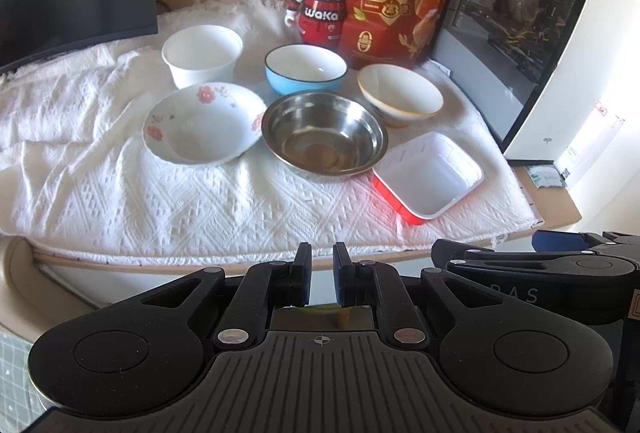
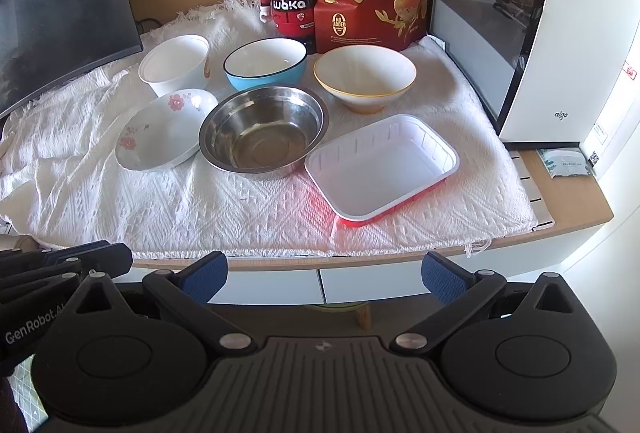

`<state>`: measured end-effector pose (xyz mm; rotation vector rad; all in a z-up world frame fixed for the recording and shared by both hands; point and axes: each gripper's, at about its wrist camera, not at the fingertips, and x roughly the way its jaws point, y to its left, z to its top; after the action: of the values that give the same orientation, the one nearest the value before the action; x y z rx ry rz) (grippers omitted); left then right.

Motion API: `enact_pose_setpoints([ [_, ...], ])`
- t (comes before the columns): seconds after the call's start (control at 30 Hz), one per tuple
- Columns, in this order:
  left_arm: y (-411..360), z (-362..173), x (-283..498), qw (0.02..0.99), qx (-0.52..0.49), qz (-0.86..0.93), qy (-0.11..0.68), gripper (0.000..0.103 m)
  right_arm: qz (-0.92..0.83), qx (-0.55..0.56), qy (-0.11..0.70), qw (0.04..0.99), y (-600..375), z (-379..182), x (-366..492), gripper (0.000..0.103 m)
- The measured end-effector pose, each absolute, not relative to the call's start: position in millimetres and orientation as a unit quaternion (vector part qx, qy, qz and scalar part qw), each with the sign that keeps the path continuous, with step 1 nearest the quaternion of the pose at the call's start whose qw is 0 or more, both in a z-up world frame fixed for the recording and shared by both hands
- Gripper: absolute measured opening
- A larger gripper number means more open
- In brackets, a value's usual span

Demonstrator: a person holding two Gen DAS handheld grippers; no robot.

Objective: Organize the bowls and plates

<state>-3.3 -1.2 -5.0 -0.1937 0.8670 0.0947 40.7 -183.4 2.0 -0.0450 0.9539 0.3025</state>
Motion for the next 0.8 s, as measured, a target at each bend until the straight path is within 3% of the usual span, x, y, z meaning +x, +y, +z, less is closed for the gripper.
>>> enact_pose_setpoints([
  [0.8,0.9,-6.5,-2.4,0.896,-0.098,0.046,0.431,0.013,0.149,-0.016,0.467,0.871,-182.3,1.0,39.1,0.103],
])
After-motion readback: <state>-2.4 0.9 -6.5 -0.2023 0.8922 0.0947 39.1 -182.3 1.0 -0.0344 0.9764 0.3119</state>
